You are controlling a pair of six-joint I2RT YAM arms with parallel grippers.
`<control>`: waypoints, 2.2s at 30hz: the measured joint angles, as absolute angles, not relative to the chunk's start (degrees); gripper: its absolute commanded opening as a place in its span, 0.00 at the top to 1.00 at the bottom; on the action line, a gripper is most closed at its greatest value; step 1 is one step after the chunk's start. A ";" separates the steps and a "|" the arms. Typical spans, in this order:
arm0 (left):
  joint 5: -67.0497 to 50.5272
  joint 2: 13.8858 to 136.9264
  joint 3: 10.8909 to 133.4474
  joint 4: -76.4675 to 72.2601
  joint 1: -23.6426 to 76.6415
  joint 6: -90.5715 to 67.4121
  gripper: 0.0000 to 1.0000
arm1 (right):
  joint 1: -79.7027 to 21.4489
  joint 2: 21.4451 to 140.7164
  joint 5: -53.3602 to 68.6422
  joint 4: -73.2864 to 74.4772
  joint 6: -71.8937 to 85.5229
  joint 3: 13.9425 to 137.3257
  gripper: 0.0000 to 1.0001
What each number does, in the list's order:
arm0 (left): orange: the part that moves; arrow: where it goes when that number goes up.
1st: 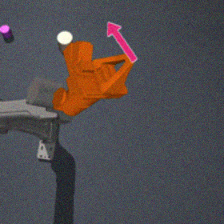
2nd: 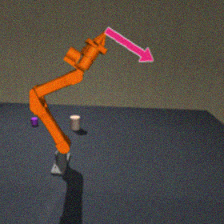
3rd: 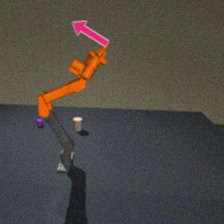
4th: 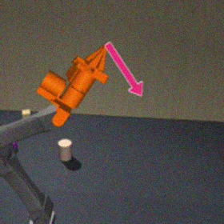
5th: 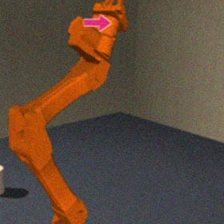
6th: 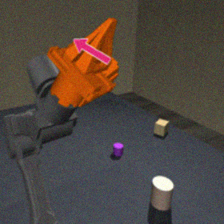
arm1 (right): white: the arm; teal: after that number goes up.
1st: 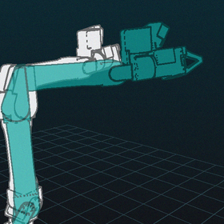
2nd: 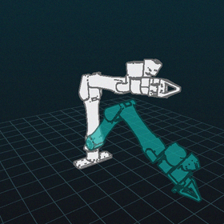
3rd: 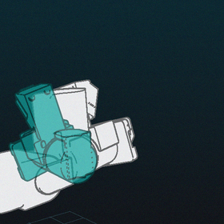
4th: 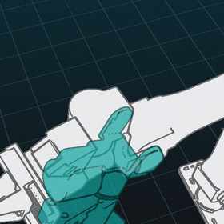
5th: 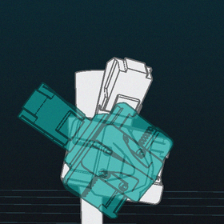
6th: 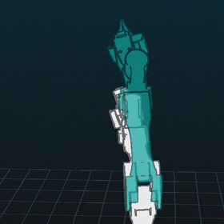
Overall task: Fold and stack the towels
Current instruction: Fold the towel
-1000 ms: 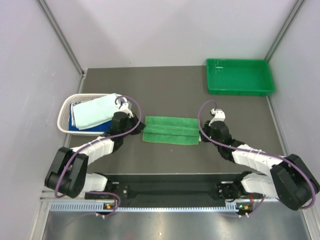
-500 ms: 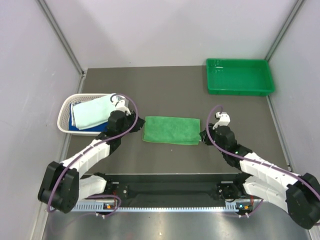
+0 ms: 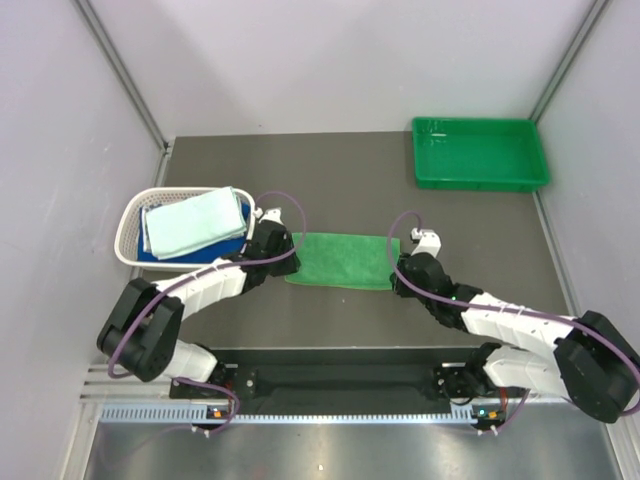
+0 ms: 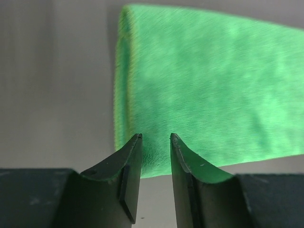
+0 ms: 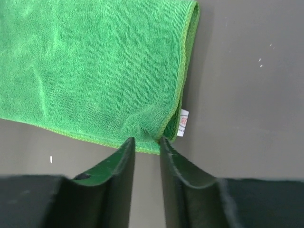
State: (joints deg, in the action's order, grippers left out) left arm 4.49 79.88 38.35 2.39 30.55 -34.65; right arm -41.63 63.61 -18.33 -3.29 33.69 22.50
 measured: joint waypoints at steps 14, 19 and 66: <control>5.85 81.49 38.24 6.74 30.55 -34.81 0.54 | -43.88 65.01 -21.96 -1.89 36.25 22.13 0.74; 5.56 81.47 38.22 7.38 30.55 -34.83 0.57 | -43.88 65.04 -22.92 -1.48 36.67 21.52 0.73; 6.98 79.40 38.04 12.12 30.59 -34.54 0.82 | -43.88 57.71 -23.27 0.43 36.64 21.43 0.82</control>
